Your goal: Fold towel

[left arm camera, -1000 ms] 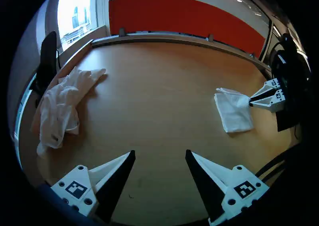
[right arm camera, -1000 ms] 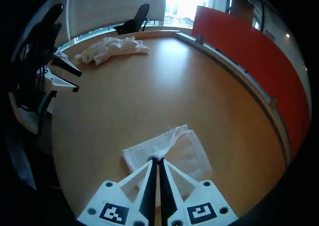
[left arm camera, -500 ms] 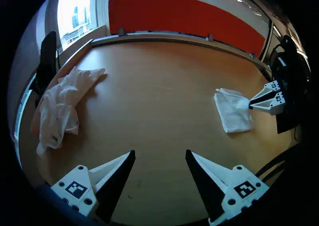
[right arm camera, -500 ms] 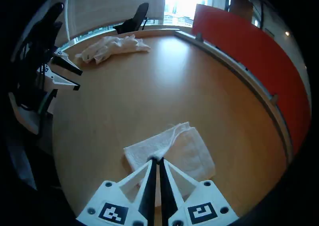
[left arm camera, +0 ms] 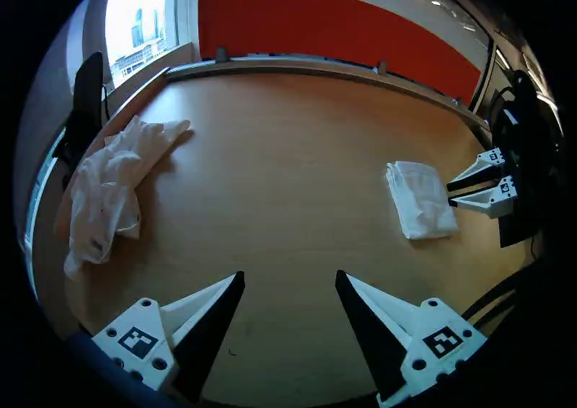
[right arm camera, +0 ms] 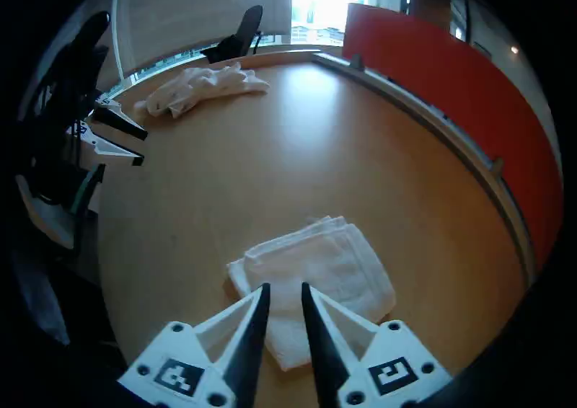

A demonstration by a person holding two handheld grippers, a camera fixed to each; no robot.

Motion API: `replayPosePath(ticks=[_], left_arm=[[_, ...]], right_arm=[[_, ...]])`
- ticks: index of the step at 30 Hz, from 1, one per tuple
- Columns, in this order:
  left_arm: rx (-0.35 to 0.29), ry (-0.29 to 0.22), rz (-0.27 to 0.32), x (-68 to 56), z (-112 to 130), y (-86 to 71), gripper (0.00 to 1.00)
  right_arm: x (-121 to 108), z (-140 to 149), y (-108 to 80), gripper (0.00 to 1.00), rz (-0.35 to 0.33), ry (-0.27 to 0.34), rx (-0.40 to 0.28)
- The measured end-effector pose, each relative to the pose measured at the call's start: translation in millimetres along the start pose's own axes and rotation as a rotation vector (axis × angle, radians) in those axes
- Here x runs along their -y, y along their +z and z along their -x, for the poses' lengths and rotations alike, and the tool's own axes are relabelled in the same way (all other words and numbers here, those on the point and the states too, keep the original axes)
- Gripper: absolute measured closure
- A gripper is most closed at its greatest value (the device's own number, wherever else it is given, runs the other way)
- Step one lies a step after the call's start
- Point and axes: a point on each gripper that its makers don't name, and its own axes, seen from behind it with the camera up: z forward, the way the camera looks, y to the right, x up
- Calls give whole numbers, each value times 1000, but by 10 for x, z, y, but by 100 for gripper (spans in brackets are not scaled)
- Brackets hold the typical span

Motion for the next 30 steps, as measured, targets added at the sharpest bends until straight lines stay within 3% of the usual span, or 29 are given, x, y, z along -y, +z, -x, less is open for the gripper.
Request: replayPosePath(ticks=[3, 4, 30], left_arm=[[-1, 3, 2, -16, -9, -1, 6], [-1, 5, 2, -20, -10, -2, 6], [-2, 25, 8, -84, -53, 11, 6]], right_arm=[[-24, 42, 2, 29, 14, 7, 4], [-26, 60, 2, 28, 16, 8, 6], [-112, 653, -65, 26, 70, 73, 79]])
